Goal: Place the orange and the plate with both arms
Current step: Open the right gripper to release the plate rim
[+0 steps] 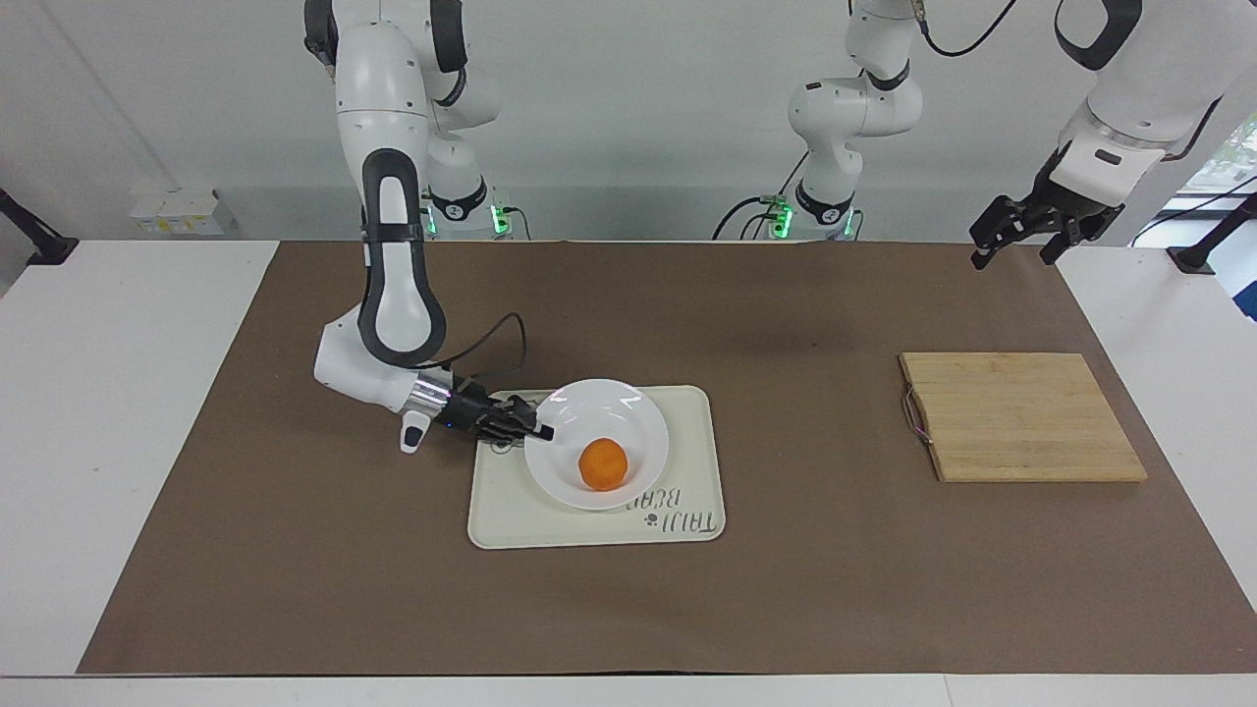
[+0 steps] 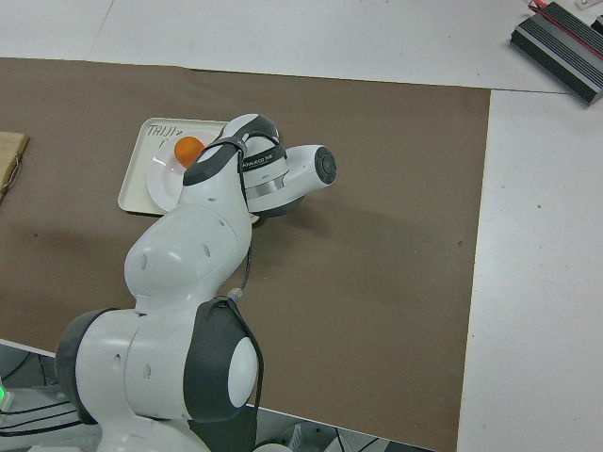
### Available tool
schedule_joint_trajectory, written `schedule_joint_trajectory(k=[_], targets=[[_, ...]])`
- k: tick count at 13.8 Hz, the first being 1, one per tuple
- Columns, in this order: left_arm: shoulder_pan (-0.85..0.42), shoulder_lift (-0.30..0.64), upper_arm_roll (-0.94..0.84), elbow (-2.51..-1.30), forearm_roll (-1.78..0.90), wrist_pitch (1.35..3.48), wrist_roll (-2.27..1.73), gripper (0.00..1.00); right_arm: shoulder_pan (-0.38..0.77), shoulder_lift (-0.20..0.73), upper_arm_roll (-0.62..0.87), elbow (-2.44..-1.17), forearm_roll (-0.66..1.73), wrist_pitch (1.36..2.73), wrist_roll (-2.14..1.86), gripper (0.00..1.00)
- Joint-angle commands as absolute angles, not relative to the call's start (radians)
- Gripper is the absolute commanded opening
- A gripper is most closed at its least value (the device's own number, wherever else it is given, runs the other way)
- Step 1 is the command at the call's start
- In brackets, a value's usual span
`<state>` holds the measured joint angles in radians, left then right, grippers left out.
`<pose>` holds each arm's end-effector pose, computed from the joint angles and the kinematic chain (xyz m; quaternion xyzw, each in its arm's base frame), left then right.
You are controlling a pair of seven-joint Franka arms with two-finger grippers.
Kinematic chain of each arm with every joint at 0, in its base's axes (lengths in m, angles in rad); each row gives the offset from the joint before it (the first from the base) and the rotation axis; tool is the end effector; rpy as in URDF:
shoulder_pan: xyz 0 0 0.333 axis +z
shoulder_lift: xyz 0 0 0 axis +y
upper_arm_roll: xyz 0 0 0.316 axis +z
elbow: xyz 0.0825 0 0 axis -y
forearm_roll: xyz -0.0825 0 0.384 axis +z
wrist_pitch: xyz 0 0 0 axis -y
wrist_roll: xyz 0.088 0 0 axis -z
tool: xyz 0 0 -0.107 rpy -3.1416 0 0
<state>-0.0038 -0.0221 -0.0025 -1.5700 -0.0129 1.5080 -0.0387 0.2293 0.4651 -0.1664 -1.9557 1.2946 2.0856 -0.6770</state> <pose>0.5411 -0.0049 0.6316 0.9997 0.0159 -0.0201 0.0060 0.6013 0.0895 0.2384 -0.8887 0.0593 -0.0176 0.4544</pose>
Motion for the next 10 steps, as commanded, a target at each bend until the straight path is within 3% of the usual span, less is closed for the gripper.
schedule_joint_trajectory(k=[1,6,10], targets=[[0.0,-0.028,-0.005,-1.572,-0.008,1.494,-0.048,1.0,0.215,0.428,-0.169,-1.932,1.196,2.092,-0.661,1.0],[0.0,-0.028,-0.005,-1.572,-0.008,1.494,-0.049,1.0,0.207,0.365,-0.179,-1.841,0.936,2.094,-0.499,1.0],[0.0,-0.028,-0.005,-1.572,-0.008,1.494,-0.049,1.0,0.207,0.238,-0.181,-1.841,0.487,2.102,-0.309,1.0]])
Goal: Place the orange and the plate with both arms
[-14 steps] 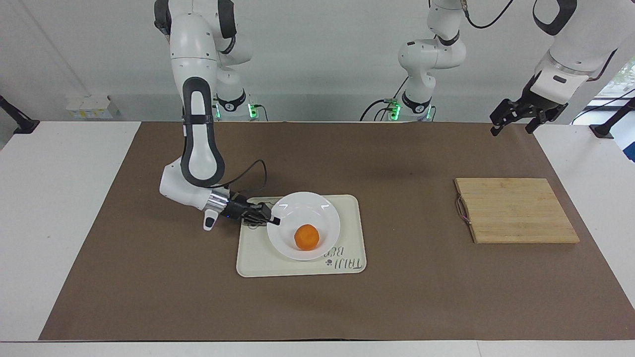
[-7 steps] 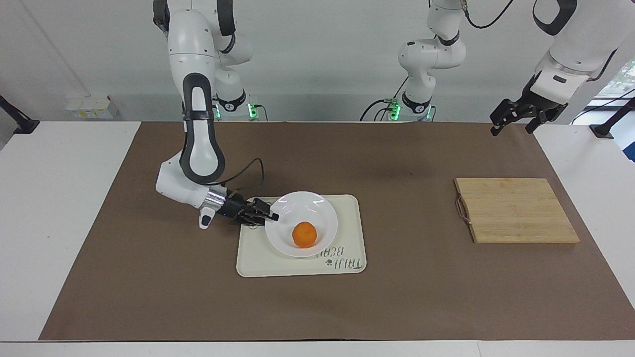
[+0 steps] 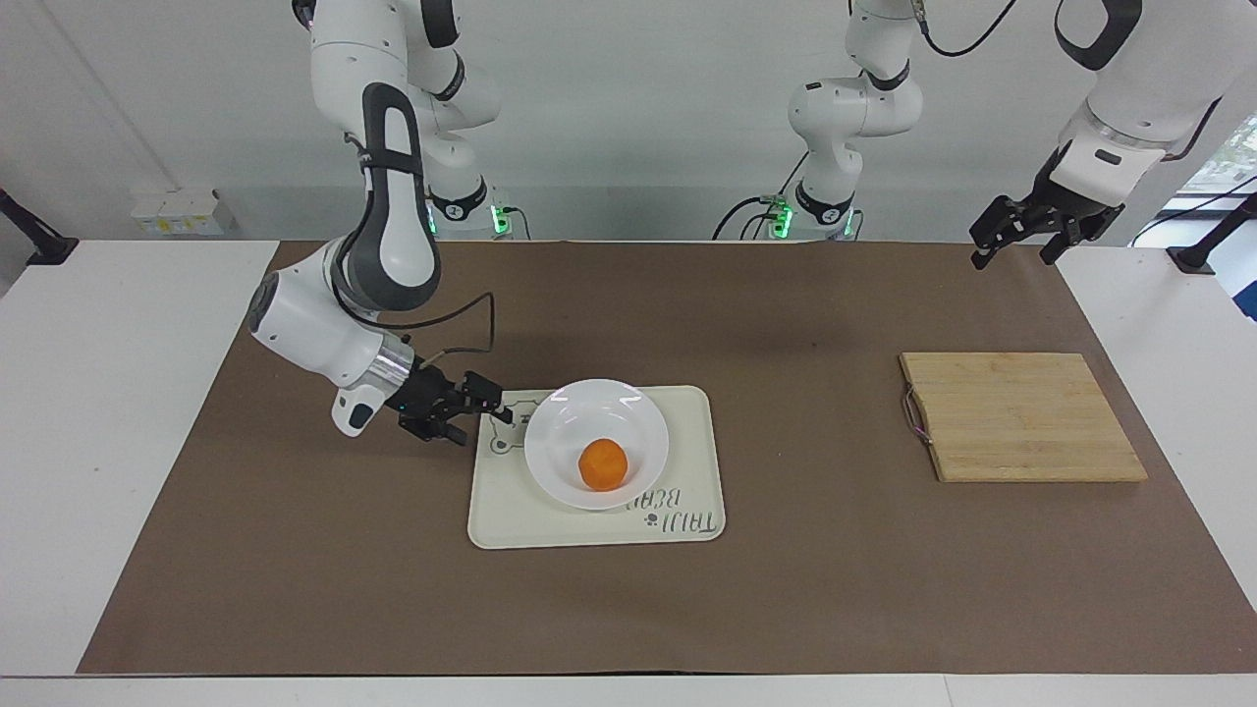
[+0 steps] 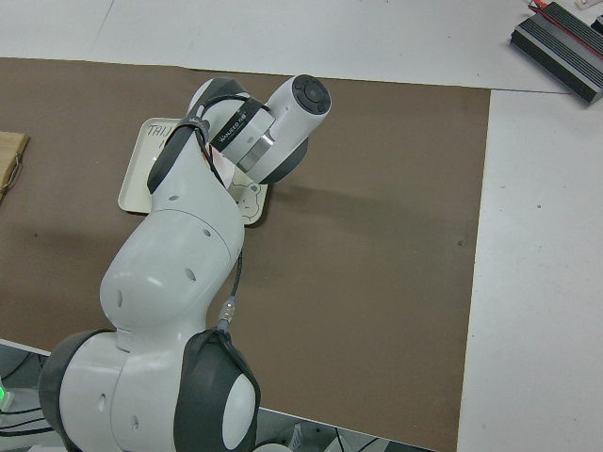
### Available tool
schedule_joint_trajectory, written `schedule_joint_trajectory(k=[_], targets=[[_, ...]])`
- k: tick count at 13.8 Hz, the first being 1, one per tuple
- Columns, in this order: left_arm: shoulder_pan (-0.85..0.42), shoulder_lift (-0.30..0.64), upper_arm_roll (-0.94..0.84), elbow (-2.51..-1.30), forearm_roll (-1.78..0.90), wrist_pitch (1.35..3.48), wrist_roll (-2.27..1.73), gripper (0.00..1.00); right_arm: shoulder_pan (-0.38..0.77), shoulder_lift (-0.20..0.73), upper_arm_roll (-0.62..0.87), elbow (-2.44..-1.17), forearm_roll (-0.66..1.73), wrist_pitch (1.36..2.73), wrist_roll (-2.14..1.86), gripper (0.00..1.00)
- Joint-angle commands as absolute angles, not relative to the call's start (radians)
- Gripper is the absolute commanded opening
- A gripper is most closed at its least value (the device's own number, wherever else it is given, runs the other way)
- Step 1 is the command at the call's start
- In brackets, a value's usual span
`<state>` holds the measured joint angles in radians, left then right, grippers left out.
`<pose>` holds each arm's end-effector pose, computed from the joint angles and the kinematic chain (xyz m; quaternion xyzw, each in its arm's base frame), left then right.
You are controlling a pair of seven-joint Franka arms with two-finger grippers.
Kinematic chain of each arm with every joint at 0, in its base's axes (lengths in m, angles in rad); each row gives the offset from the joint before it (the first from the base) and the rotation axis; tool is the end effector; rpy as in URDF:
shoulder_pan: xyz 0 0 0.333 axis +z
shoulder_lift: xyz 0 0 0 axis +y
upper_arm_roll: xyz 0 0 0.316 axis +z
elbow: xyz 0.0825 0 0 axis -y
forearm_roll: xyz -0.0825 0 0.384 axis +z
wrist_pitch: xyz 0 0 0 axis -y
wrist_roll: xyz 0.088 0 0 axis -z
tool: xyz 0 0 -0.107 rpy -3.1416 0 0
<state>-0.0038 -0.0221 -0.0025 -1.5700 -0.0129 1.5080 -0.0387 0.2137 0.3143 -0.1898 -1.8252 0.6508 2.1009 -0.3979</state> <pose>0.5411 -0.0049 0.6316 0.9997 0.0159 -0.0201 0.0060 0.6316 0.0521 0.3702 -0.9685 -0.0414 -0.0338 0.2432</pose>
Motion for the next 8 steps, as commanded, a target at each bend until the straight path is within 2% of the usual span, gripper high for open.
schedule_joint_trajectory(k=[1,8], targets=[[0.0,-0.028,-0.005,-1.572,-0.008,1.494,-0.049,1.0,0.206,0.206,-0.181,-1.842,0.406,2.089,-0.26,1.0],[0.0,-0.028,-0.005,-1.572,-0.008,1.494,-0.048,1.0,0.206,0.013,-0.183,-1.844,0.213,1.824,0.201,1.0]])
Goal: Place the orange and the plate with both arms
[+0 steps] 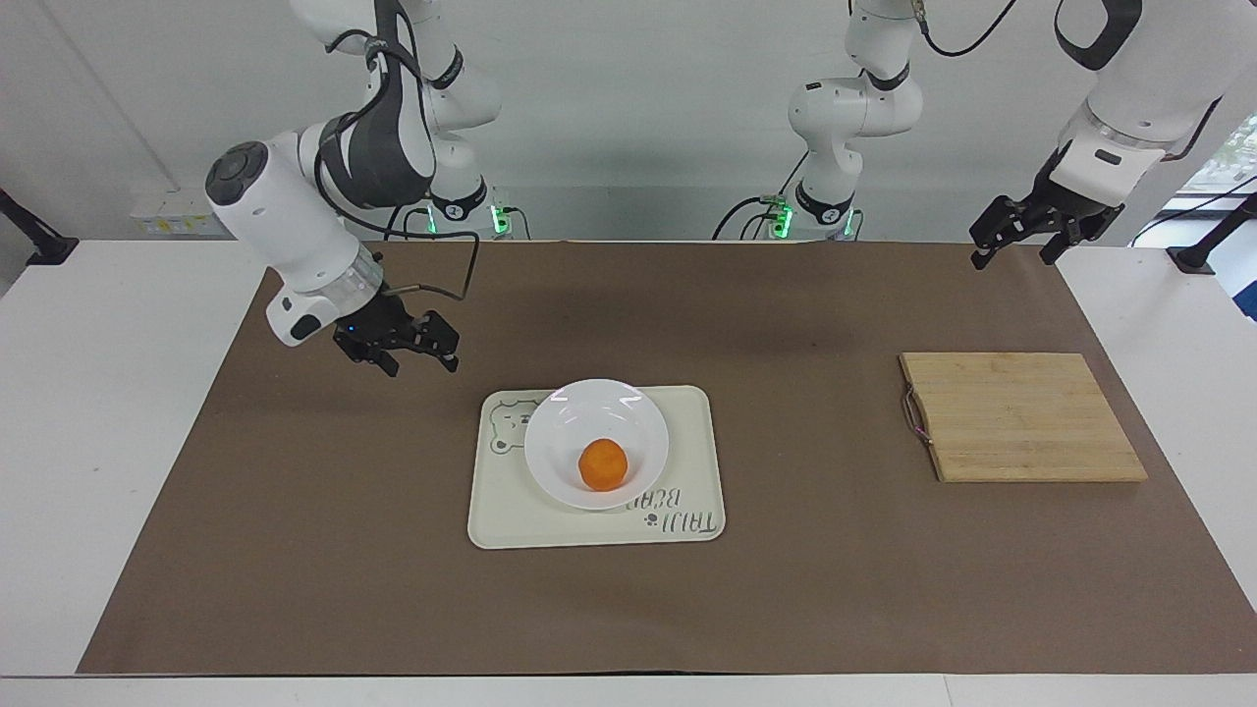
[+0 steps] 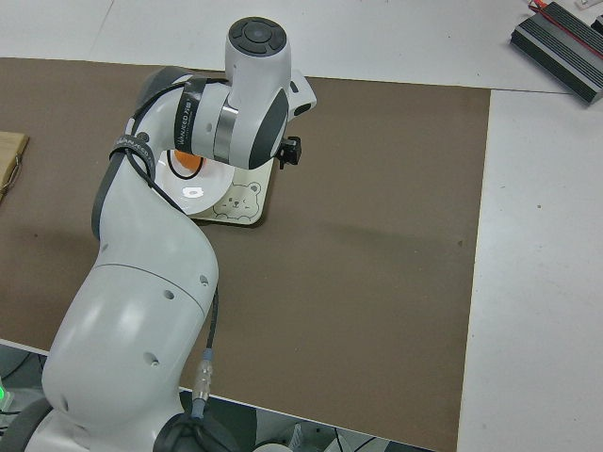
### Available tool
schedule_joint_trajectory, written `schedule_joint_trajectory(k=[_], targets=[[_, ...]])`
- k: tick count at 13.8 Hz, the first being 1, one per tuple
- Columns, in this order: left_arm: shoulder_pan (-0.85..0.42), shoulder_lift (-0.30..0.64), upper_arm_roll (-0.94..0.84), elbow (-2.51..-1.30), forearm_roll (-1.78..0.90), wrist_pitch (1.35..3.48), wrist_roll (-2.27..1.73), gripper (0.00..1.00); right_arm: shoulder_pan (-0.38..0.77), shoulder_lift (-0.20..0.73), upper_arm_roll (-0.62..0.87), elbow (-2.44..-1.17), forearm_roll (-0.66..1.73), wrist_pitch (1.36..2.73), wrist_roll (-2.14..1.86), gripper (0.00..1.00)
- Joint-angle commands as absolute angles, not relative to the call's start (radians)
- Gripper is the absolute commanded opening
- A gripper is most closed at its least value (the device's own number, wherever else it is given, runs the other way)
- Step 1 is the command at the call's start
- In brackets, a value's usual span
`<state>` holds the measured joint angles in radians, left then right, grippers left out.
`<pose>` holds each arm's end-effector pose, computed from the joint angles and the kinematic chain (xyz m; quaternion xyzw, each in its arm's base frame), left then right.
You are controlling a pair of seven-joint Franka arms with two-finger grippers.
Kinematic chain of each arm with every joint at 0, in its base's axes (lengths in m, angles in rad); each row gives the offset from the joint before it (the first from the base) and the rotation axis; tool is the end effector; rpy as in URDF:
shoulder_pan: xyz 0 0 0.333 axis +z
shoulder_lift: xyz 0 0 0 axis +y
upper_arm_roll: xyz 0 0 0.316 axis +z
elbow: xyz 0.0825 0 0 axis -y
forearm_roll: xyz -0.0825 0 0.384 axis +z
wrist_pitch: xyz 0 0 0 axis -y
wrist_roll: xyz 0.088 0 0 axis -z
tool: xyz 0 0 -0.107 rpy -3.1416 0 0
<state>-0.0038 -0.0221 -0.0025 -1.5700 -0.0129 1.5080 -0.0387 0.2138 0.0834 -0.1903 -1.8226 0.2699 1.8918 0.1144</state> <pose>0.5411 -0.0049 0.6316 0.9997 0.0159 -0.0201 0.0060 0.5847 0.0362 0.4874 -0.9889 0.0880 0.0142 0.1189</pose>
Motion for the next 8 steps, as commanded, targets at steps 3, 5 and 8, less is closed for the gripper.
schedule_joint_trajectory(k=[3,5,8], targets=[[0.0,-0.028,-0.005,-1.572,-0.008,1.494,-0.048,1.0,0.17,-0.06,-0.181,-1.847,0.105,1.737,0.17,1.0],[0.0,-0.028,-0.005,-1.572,-0.008,1.494,-0.048,1.0,0.138,-0.074,-0.186,-1.848,0.081,1.704,0.118,1.0],[0.0,-0.028,-0.005,-1.572,-0.008,1.494,-0.048,1.0,0.039,-0.087,-0.187,-1.859,0.064,1.677,-0.013,1.0]])
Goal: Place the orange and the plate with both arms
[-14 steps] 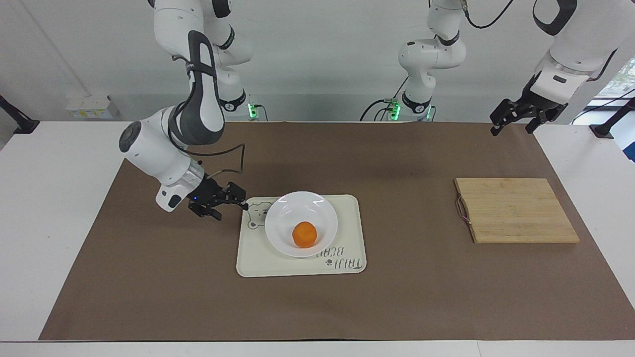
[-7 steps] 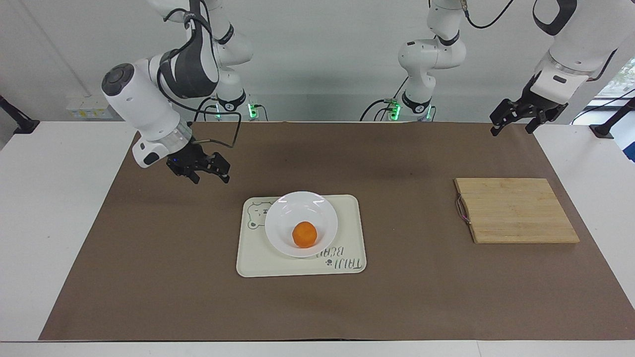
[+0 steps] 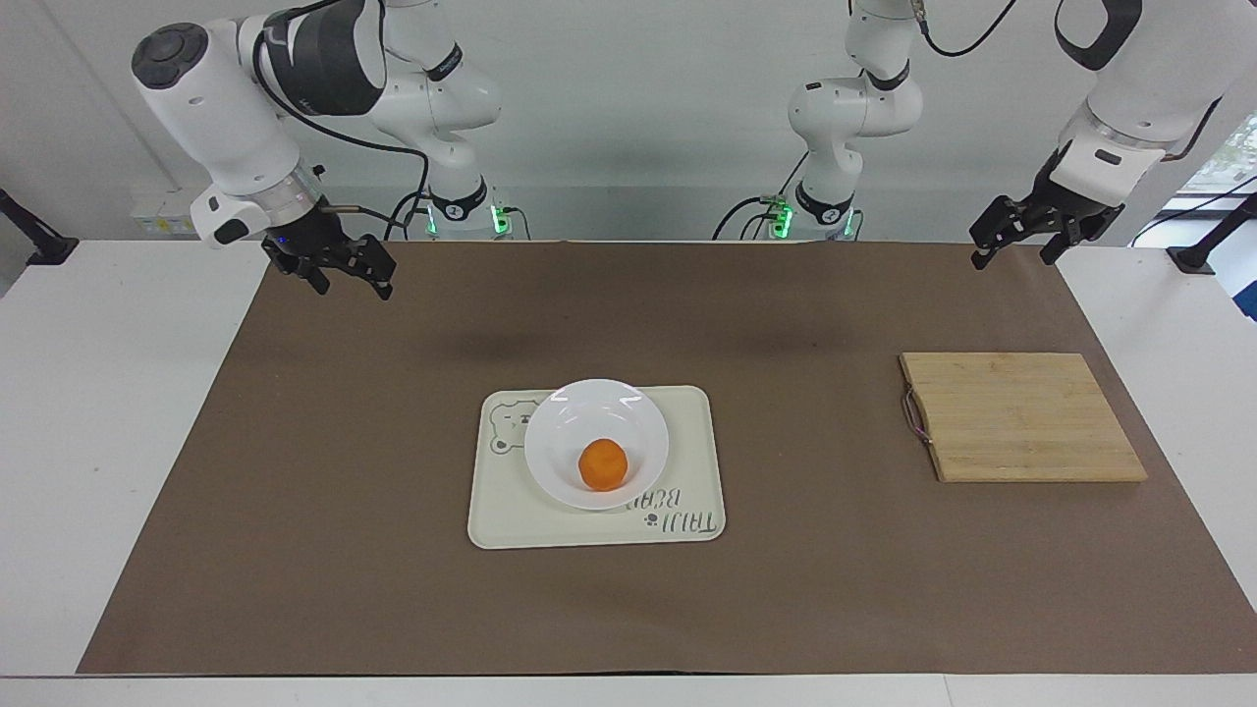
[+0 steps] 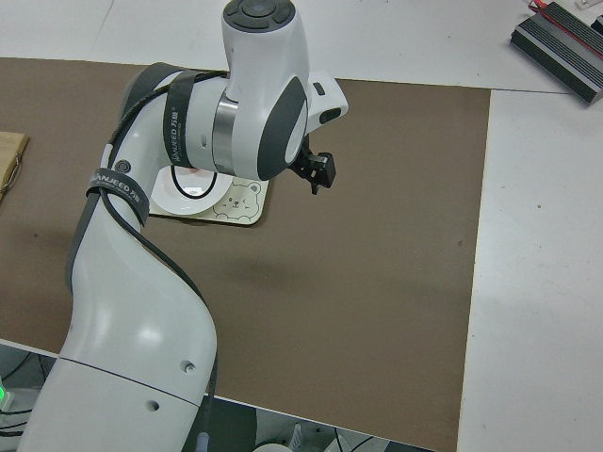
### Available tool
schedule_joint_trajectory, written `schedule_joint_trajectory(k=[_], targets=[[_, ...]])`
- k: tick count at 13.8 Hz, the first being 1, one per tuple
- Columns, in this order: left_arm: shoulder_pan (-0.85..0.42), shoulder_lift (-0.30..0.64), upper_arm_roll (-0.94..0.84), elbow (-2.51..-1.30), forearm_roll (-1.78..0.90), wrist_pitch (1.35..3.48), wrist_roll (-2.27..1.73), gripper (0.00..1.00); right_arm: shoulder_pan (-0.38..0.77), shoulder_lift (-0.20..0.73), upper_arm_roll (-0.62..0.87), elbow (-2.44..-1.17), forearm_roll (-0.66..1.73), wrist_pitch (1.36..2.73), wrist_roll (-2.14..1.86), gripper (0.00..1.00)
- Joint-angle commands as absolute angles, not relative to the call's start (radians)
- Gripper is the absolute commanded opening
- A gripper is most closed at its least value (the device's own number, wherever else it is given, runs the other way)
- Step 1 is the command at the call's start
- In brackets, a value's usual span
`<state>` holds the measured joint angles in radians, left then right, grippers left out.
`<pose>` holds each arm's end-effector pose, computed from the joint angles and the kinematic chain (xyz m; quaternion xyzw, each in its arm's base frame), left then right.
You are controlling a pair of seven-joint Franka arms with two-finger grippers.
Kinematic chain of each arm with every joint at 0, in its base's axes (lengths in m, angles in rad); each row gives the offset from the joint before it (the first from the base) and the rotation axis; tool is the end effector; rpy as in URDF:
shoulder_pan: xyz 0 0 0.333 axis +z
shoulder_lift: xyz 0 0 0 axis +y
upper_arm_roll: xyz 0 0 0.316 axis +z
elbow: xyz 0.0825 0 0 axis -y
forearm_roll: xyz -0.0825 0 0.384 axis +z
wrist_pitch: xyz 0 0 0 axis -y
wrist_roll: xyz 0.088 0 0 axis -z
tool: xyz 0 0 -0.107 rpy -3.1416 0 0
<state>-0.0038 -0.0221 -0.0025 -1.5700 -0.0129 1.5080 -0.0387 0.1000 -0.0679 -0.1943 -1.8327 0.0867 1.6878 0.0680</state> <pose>0.5411 -0.0049 0.6316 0.9997 0.0159 -0.0201 0.0060 0.5316 -0.0445 0.5471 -0.9942 0.0871 0.0385 0.0498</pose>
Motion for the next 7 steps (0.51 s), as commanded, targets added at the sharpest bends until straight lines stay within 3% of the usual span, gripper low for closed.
schedule_joint_trajectory(k=[1,4,7], targets=[[0.0,-0.028,-0.005,-1.572,-0.008,1.494,-0.049,1.0,0.011,-0.089,-0.187,-1.859,0.064,1.668,-0.053,1.0],[0.0,-0.028,-0.005,-1.572,-0.008,1.494,-0.048,1.0,-0.014,-0.089,-0.187,-1.833,0.055,1.667,-0.101,1.0],[0.0,-0.028,-0.005,-1.572,-0.008,1.494,-0.048,1.0,-0.002,-0.087,-0.167,-1.715,0.012,1.606,-0.098,1.0]])
